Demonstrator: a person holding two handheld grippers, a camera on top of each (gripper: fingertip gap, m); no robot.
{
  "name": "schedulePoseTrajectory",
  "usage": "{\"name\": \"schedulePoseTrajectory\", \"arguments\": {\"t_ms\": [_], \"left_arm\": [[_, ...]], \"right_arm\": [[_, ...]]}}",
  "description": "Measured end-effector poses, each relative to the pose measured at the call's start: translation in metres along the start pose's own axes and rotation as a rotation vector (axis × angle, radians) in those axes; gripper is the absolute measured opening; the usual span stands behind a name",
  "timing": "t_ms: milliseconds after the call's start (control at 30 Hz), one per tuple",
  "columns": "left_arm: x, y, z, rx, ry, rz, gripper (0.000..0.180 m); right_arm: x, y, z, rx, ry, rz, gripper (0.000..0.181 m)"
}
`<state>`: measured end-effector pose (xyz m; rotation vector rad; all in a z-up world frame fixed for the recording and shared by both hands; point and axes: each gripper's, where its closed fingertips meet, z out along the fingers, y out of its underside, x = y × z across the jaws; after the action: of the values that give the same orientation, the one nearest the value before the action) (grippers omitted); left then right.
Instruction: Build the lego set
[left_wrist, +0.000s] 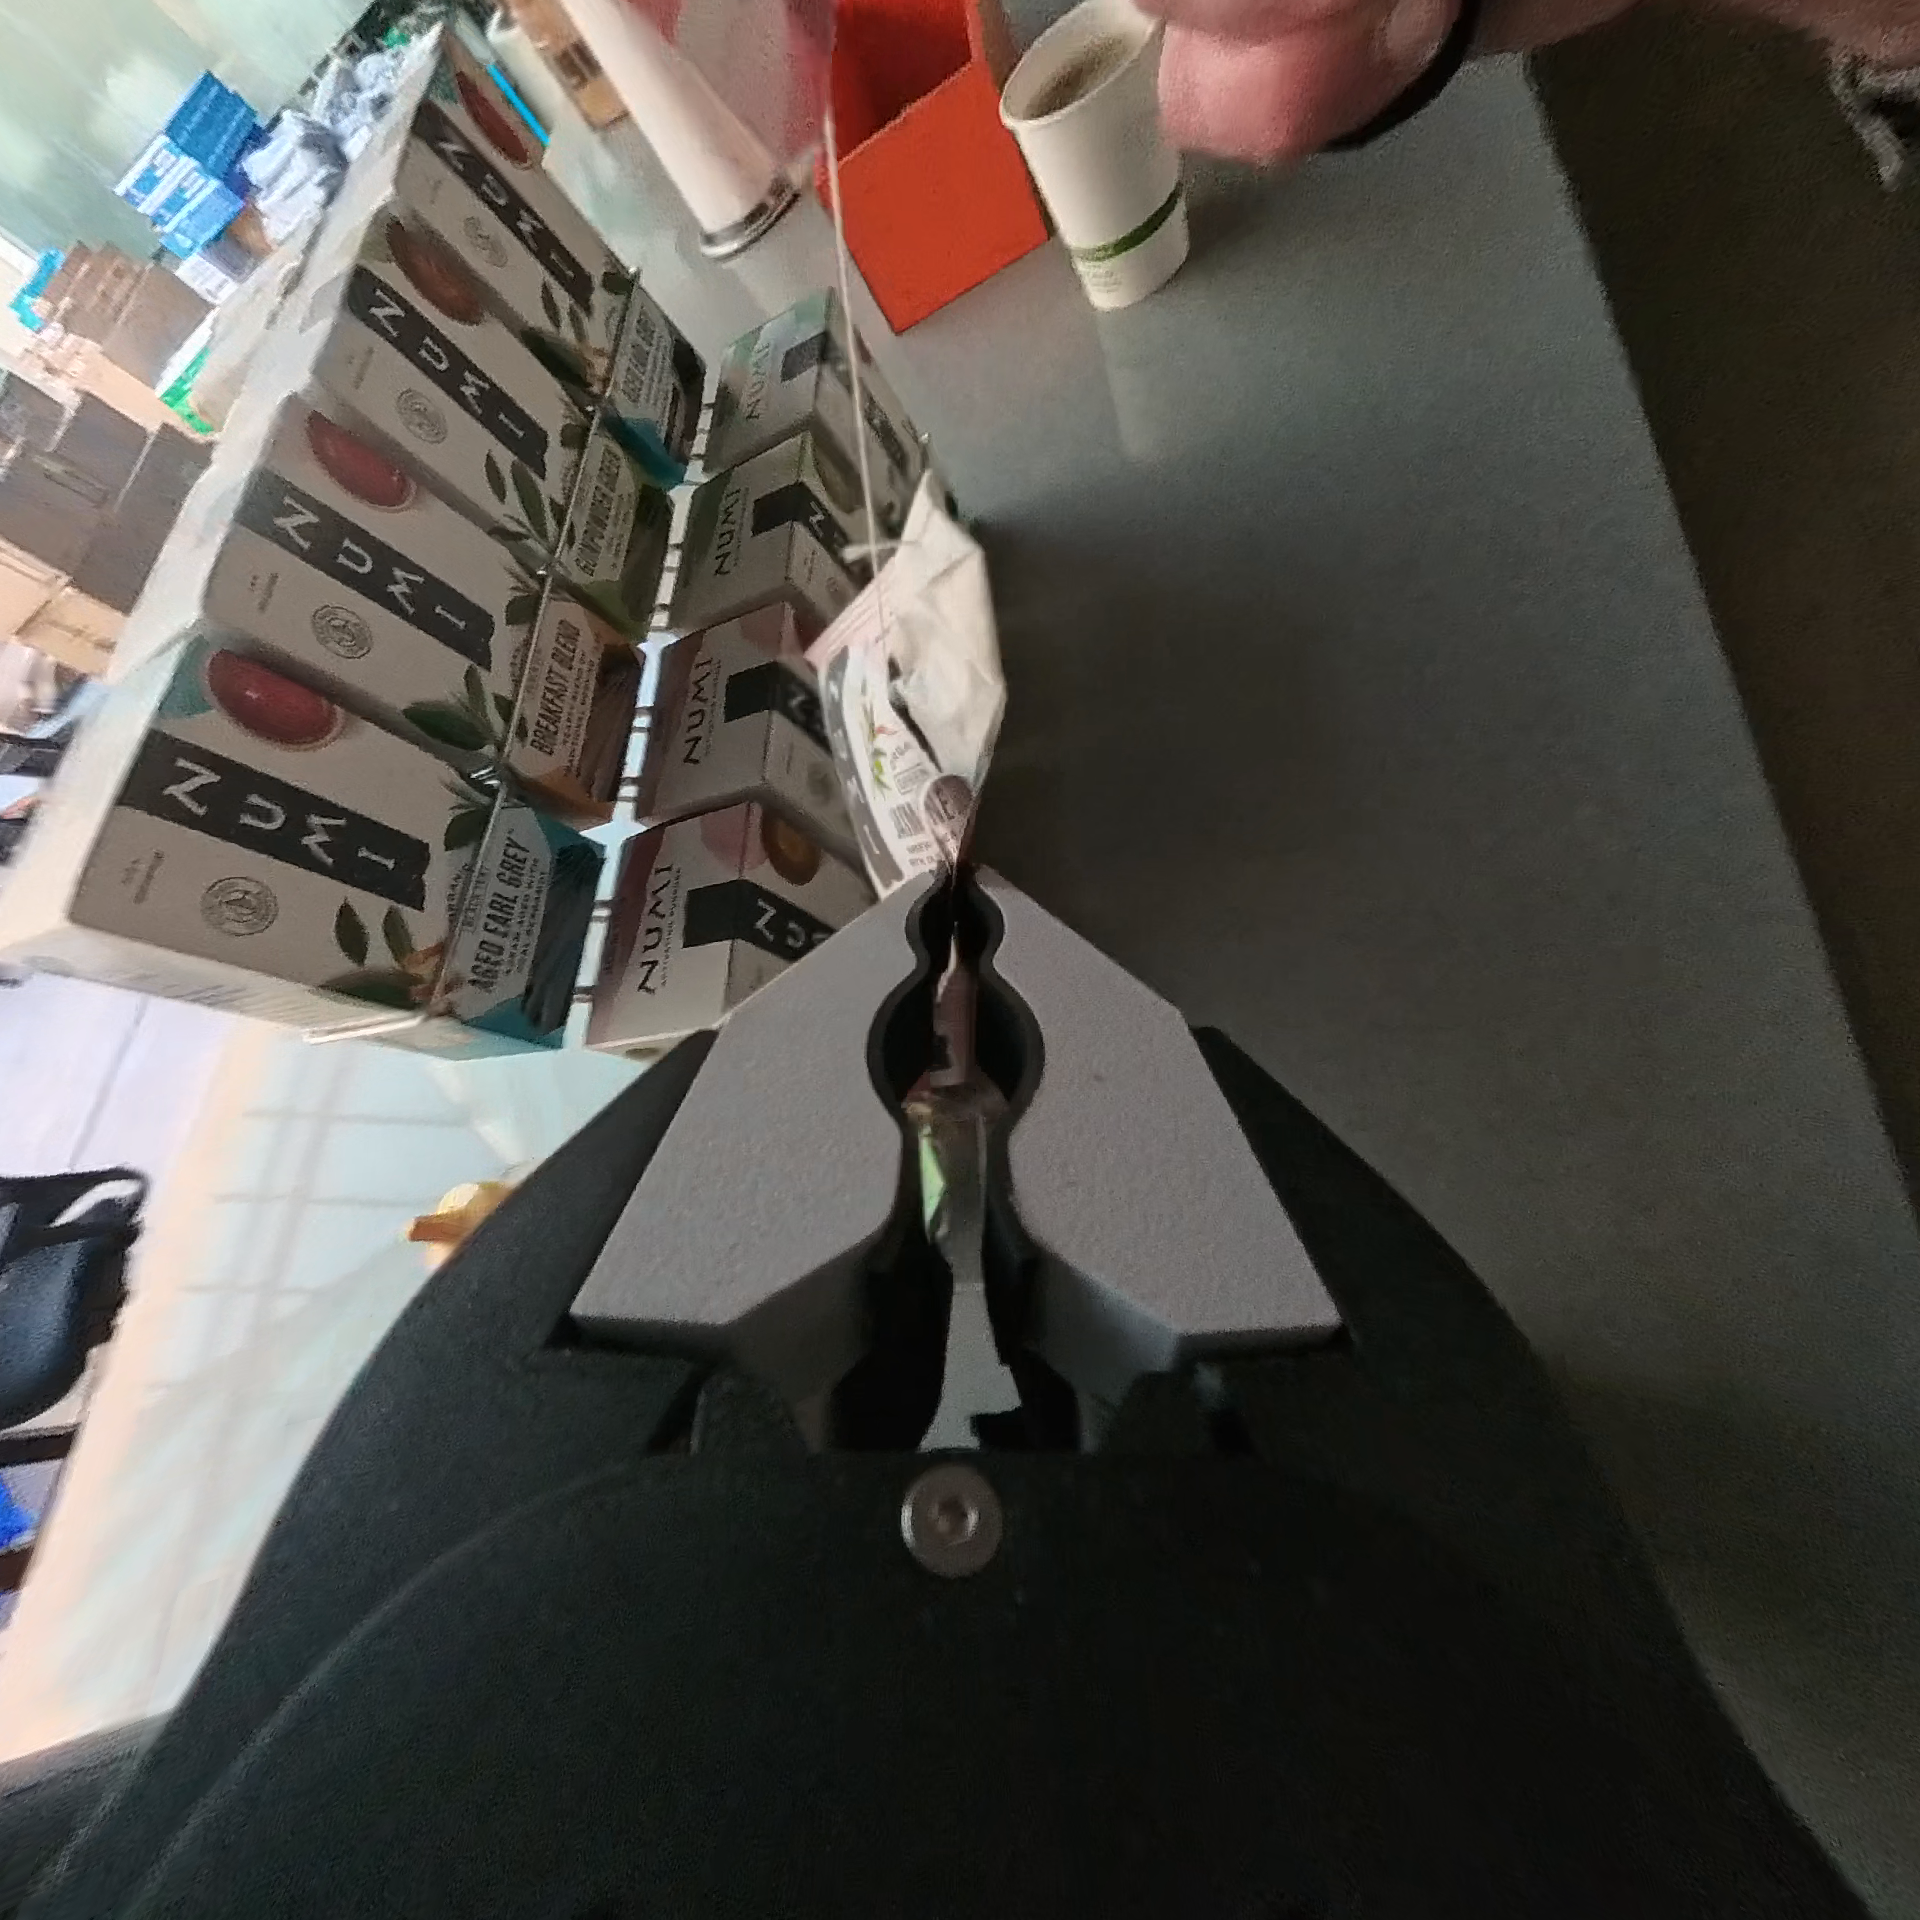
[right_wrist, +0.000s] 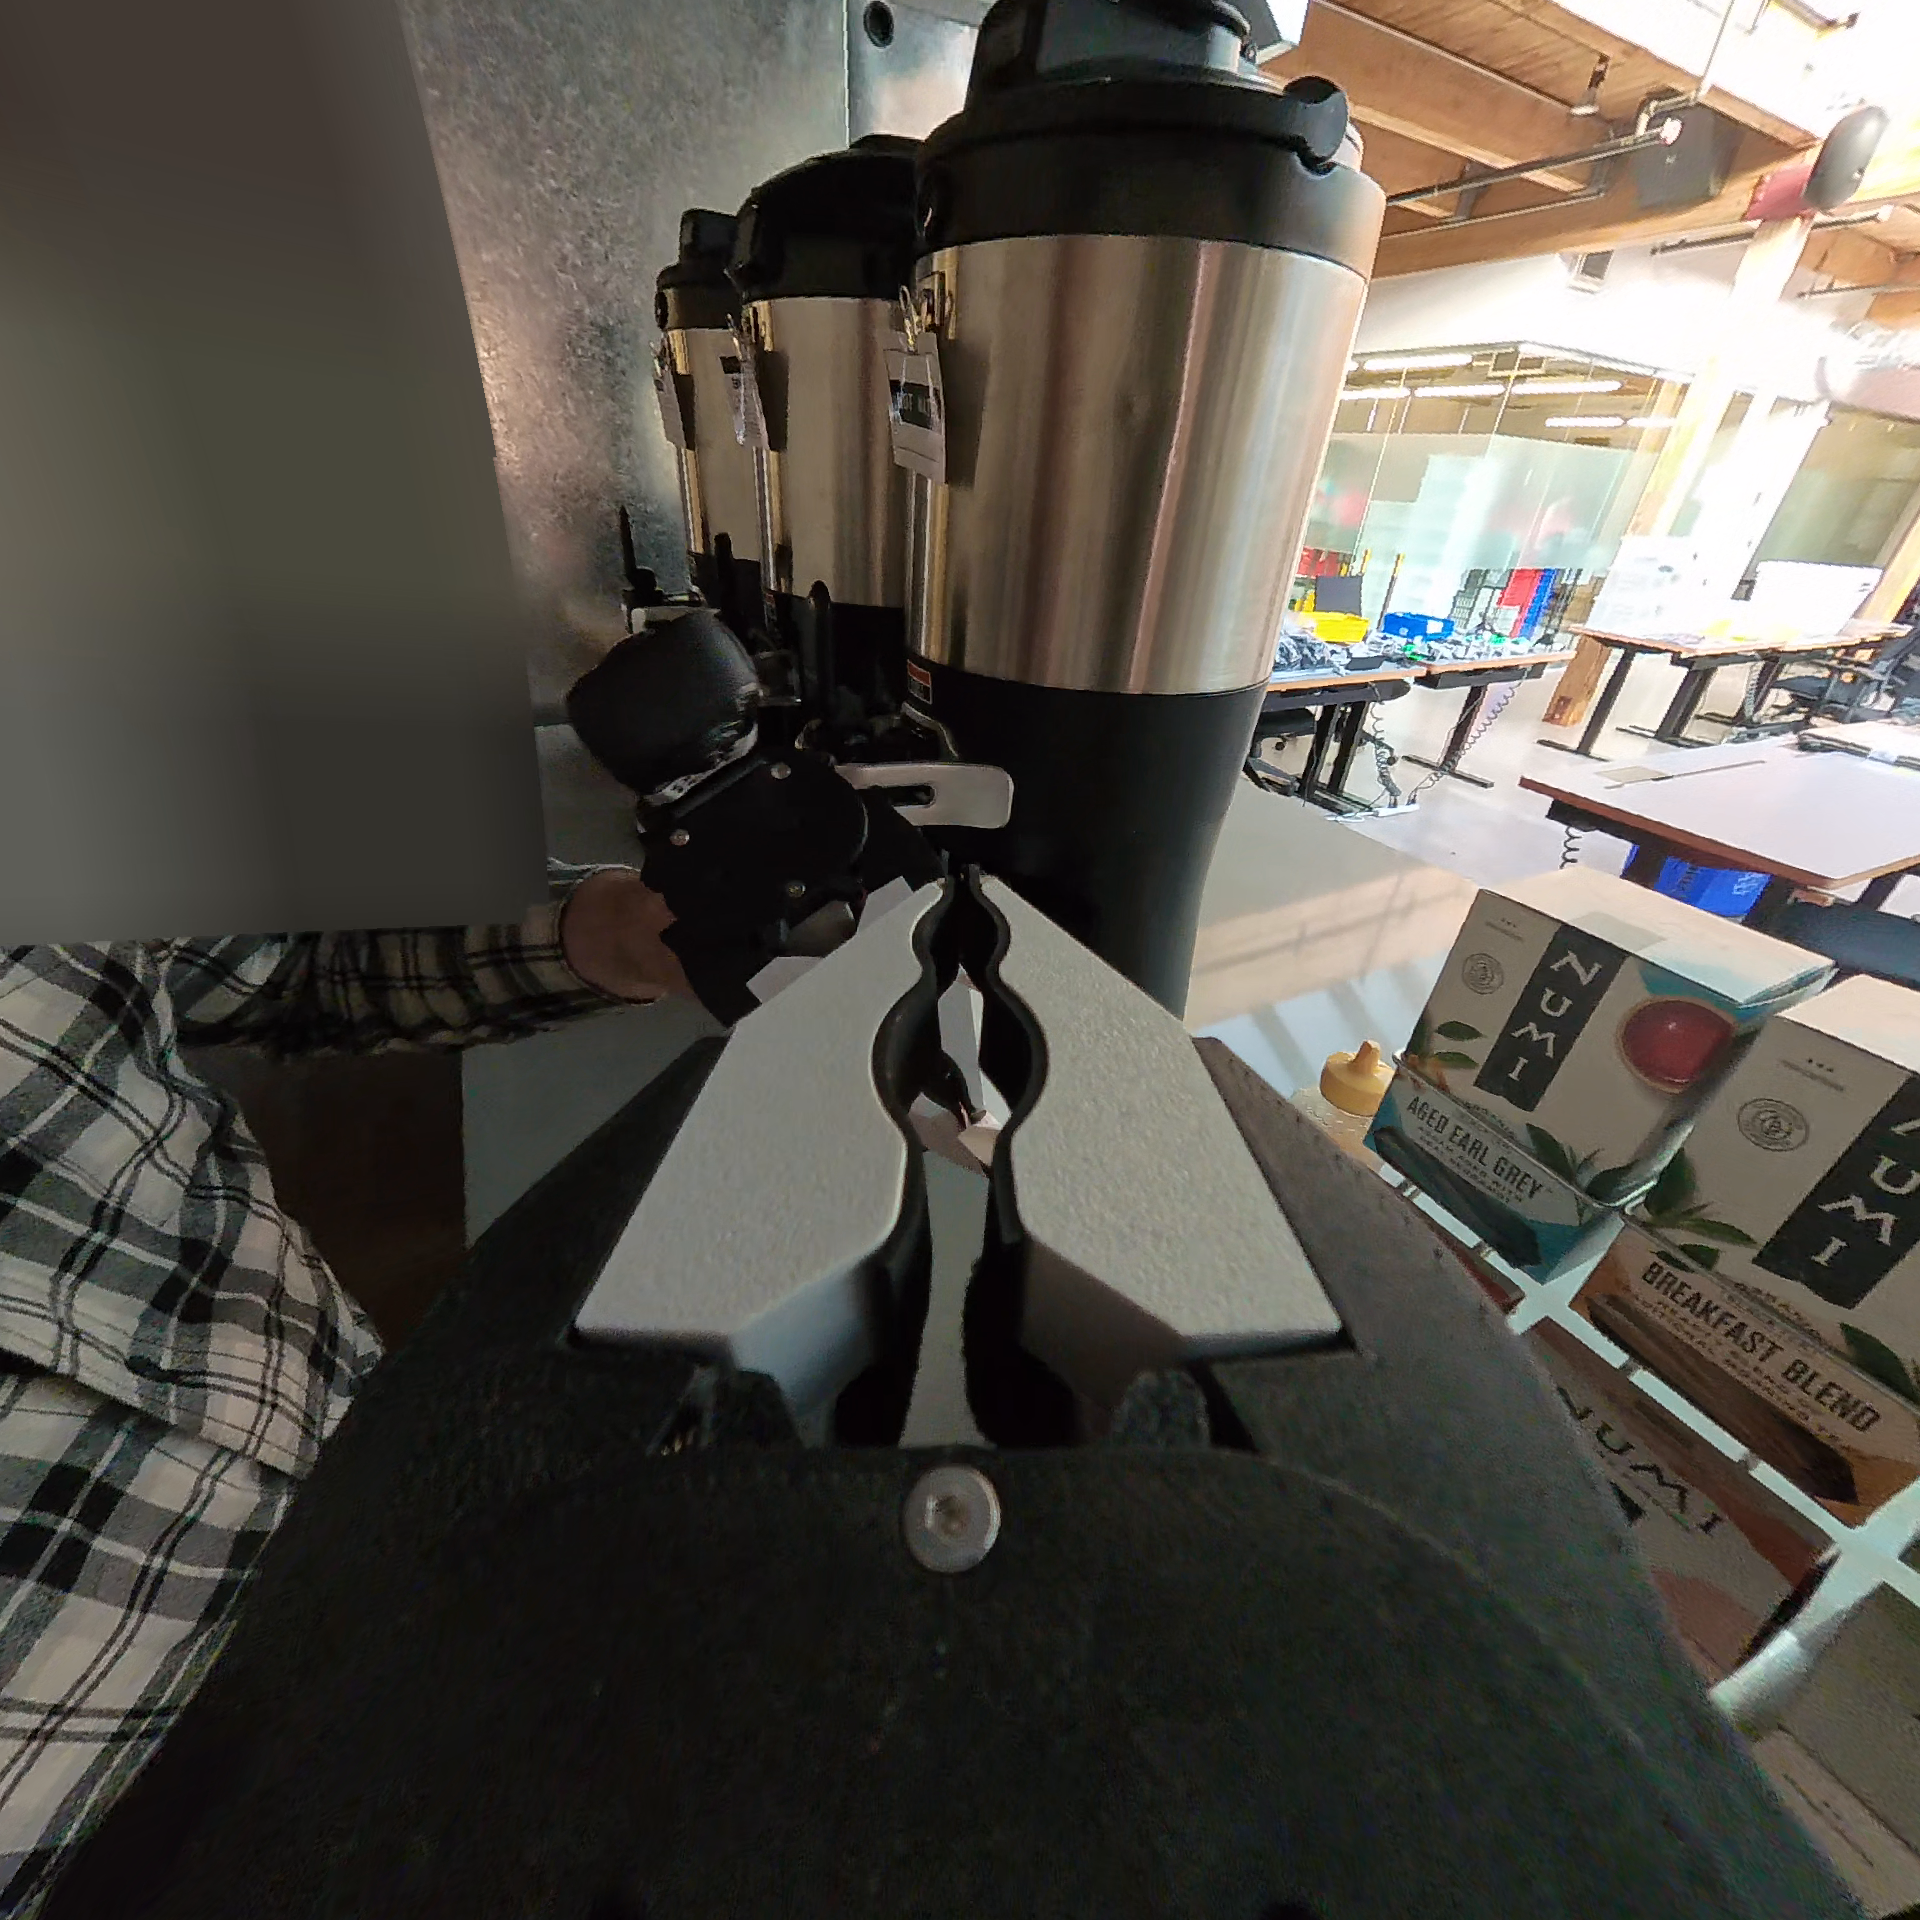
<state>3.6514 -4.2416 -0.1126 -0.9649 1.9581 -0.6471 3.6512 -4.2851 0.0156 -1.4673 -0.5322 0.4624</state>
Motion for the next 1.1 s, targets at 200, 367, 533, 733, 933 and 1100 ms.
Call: {"name": "schedulePoseTrajectory", "arguments": {"t_ms": [200, 367, 533, 733, 933, 1100], "left_arm": [[0.007, 0.004, 0.008, 0.026, 0.068, -0.063, 0.0], [0.003, 0.008, 0.008, 0.04, 0.092, -0.112, 0.0], [0.003, 0.015, -0.013, 0.072, 0.072, -0.125, 0.0], [0.009, 0.029, -0.021, 0.109, 0.067, -0.152, 0.014], [0.018, 0.025, -0.024, 0.214, 0.155, -0.222, 0.05], [0.013, 0.003, -0.025, 0.368, 0.308, -0.35, 0.066]], "right_arm": [[-0.013, 0.005, 0.017, -0.028, -0.039, -0.01, 0.0], [-0.012, -0.005, 0.018, 0.007, -0.055, 0.014, 0.0], [-0.019, -0.013, 0.027, 0.051, -0.106, 0.041, 0.0], [-0.017, -0.028, 0.045, 0.106, -0.139, 0.07, 0.0], [-0.018, -0.036, 0.057, 0.121, -0.172, 0.094, 0.0], [-0.013, -0.047, 0.062, 0.146, -0.185, 0.11, 0.0]]}}
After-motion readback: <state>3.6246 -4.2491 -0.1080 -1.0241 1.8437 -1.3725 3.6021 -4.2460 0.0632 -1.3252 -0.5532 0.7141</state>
